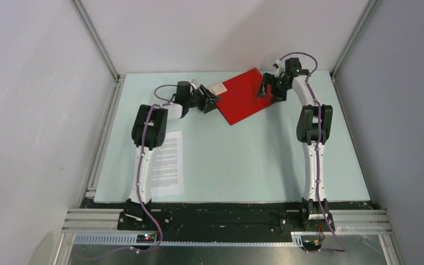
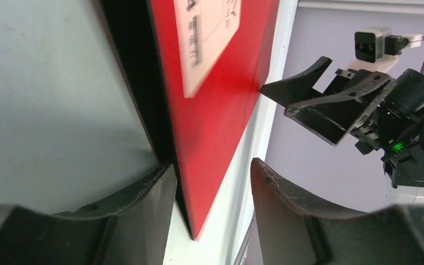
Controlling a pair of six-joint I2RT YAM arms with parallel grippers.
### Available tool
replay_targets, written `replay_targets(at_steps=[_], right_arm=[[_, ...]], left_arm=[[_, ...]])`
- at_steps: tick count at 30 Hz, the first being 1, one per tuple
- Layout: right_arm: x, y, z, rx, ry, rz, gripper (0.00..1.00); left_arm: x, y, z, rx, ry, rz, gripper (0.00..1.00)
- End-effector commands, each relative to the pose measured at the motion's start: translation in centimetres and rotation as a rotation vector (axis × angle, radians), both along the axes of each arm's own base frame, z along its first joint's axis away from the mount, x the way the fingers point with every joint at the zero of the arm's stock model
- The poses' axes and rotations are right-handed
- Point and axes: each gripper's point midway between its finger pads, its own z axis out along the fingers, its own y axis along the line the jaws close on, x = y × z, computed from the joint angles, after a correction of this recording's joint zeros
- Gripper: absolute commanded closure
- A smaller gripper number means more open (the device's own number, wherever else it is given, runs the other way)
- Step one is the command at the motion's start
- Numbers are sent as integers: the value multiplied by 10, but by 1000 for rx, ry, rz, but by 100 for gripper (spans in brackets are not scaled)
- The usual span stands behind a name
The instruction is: Put the files into the folder
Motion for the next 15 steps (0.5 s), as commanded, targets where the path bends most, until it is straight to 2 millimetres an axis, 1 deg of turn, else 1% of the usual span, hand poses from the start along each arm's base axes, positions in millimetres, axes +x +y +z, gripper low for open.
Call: replay_targets(at_steps=[1,2,3,4,5,7,8,9,12,13,14,15], right_arm=[[16,19,-5,48,-2,-56,1],[13,23,-6,77,16,-53,1],[9,27,-12,97,39,-48,1],[6,29,-14,109,57,-54,1],[4,31,-18,122,75,-53,1],[3,31,-19,134,89,-63,1],[3,31,-19,136,90,-66,1],[2,30,-20,138,95,-68,1],[-2,31,-17,132,101,-62,1],[-5,32,-9,133,97,-60,1],[-7,32,-2,139,94,-59,0],[-13,31,16,157,88,-63,0]], left_arm=[[19,-2,2,0,-37,60,40],[17,-9,0,-3,-34,52,39],[18,-13,1,-7,-38,47,39],[18,-22,1,-15,-47,33,39],[17,-27,1,-19,-50,25,39],[14,-46,5,-31,-72,-4,40],[16,-51,8,-38,-86,-10,41],[13,-60,10,-42,-92,-23,42],[9,-74,13,-56,-94,-38,56],[8,-76,16,-59,-94,-39,69],[7,-76,16,-67,-79,-30,77],[6,-76,17,-71,-67,-24,88]])
